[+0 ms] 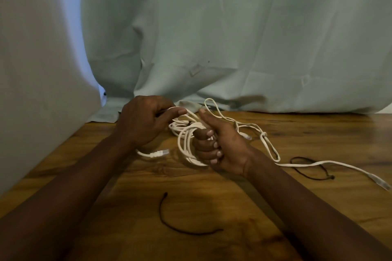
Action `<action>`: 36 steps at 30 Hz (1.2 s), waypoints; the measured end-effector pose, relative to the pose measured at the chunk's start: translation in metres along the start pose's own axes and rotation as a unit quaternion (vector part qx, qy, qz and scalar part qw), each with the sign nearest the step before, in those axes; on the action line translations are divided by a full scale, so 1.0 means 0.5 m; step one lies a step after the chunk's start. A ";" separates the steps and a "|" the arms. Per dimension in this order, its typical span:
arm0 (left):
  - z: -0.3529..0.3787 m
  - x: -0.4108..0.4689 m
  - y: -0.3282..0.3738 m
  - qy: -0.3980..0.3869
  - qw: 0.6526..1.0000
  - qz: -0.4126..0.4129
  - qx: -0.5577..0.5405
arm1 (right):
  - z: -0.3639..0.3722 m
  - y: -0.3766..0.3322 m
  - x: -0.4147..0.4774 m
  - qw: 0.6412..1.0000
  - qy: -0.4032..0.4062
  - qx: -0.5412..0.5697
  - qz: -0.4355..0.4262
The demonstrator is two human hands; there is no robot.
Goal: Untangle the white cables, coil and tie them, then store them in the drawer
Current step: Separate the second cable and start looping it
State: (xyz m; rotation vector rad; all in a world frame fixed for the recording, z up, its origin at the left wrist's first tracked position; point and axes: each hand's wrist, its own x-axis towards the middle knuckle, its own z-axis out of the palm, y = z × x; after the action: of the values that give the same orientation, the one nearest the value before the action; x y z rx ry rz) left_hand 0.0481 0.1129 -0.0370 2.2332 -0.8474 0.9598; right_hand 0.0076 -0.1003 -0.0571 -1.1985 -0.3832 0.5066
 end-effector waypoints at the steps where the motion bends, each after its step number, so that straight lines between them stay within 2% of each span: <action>1: 0.004 -0.003 -0.005 0.003 1.000 -0.007 0.004 | 0.008 -0.002 0.000 1.000 -0.016 0.004 0.001; 8: 0.024 -0.006 -0.017 0.040 0.998 -0.043 -0.011 | 0.006 -0.004 0.017 0.994 0.034 0.093 -0.035; 15: 0.051 -0.011 -0.011 0.013 0.998 -0.047 -0.037 | -0.006 -0.006 0.014 0.984 0.099 0.139 -0.046; 19: 0.078 -0.025 0.003 -0.084 0.992 -0.064 -0.066 | -0.018 -0.009 0.017 0.971 0.123 0.189 -0.080; 23: 0.119 -0.028 0.051 -0.210 0.976 -0.002 -0.052 | -0.040 -0.019 0.008 0.942 0.168 0.259 -0.135; 26: 0.122 -0.027 0.066 -0.254 0.966 0.014 -0.052 | -0.049 -0.027 0.006 0.922 0.219 0.276 -0.163; 31: 0.104 -0.023 0.076 -0.354 0.931 -0.059 -0.063 | -0.037 -0.028 0.008 0.895 0.286 0.278 -0.199; 34: 0.095 -0.031 0.094 -0.375 0.897 -0.141 -0.186 | -0.025 -0.023 0.013 0.900 0.311 0.200 -0.233; 36: 0.094 -0.040 0.112 -0.328 0.873 -0.205 -0.298 | -0.022 -0.019 0.012 0.904 0.327 0.112 -0.251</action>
State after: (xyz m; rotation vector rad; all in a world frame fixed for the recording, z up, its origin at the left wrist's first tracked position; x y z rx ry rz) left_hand 0.0164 0.0509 -0.0668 2.0306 -0.7460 -0.2772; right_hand 0.0203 -0.1081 -0.0513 -0.9285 -0.0377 -0.3021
